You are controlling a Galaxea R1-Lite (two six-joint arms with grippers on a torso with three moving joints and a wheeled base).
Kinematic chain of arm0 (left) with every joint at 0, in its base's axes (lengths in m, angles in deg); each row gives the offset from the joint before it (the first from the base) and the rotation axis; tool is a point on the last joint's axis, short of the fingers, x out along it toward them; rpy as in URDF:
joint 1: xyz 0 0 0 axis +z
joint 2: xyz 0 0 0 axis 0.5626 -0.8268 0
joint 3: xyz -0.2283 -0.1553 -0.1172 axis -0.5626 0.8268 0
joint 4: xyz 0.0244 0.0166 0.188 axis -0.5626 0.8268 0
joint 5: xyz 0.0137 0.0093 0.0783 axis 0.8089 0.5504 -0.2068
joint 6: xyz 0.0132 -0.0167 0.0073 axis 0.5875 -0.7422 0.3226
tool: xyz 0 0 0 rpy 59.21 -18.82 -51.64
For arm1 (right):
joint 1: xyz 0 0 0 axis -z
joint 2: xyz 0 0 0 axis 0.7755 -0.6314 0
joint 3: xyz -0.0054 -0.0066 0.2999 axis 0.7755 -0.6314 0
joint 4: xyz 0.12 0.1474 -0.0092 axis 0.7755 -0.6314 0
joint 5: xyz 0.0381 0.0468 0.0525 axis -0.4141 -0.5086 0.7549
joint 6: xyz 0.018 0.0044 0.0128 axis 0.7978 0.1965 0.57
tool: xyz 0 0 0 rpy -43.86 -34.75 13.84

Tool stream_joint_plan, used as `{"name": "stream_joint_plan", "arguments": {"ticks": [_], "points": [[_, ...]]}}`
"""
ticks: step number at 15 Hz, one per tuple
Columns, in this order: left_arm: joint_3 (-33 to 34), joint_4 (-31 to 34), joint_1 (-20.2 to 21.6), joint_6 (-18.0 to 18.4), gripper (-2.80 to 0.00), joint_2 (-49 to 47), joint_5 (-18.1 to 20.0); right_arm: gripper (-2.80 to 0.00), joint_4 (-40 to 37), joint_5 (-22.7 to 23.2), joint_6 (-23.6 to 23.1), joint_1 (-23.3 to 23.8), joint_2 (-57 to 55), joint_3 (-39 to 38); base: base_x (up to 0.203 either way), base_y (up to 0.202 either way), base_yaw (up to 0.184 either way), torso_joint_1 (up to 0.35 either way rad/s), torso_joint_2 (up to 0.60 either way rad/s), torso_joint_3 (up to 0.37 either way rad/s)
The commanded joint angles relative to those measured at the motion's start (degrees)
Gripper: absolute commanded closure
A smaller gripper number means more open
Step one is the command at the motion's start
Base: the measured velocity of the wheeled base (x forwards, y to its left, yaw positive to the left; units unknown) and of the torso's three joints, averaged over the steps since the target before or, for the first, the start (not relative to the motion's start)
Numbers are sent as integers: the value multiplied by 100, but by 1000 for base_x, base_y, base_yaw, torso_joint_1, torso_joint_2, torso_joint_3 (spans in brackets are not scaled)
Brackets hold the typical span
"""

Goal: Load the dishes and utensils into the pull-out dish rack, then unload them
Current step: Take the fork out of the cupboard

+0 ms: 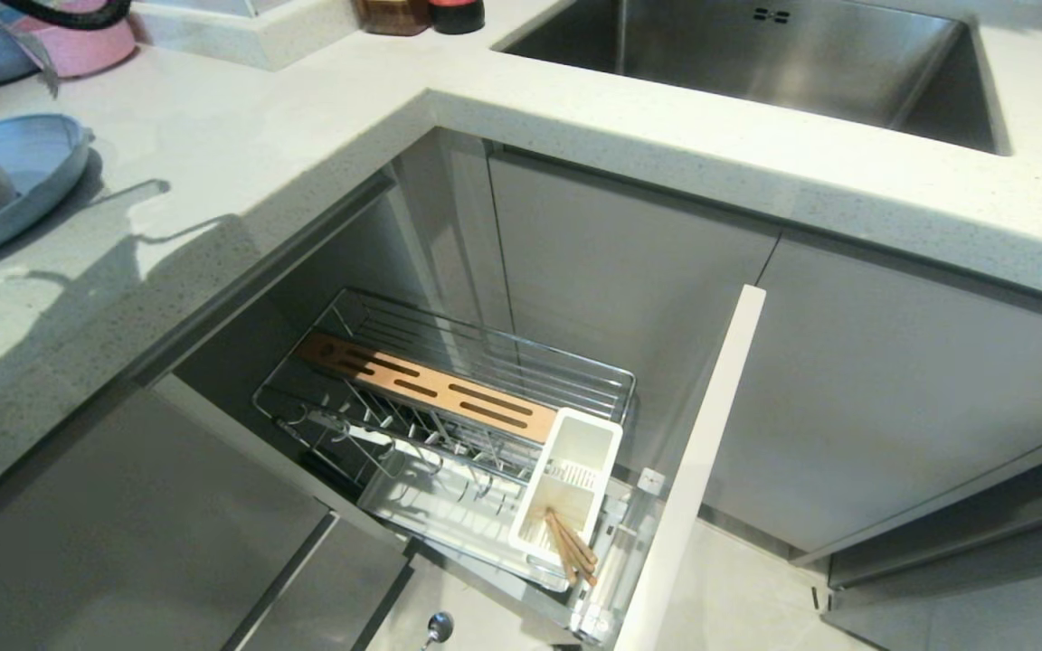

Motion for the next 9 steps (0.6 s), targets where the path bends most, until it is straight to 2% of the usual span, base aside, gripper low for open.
{"name": "stream_joint_plan", "arguments": {"ticks": [1, 5, 9], "points": [[247, -362, 0, 6, 0, -108, -115, 0, 0, -1, 0, 0, -5, -9, 0, 0, 0, 0, 0, 0], [953, -1677, 0, 18, 0, -98, -209, 0, 0, -1, 0, 0, -5, -9, 0, 0, 0, 0, 0, 0], [1950, -3356, 6, 131, 0, 86, -208, 0, 0, -1, 0, 0, -5, -9, 0, 0, 0, 0, 0, 0]]}}
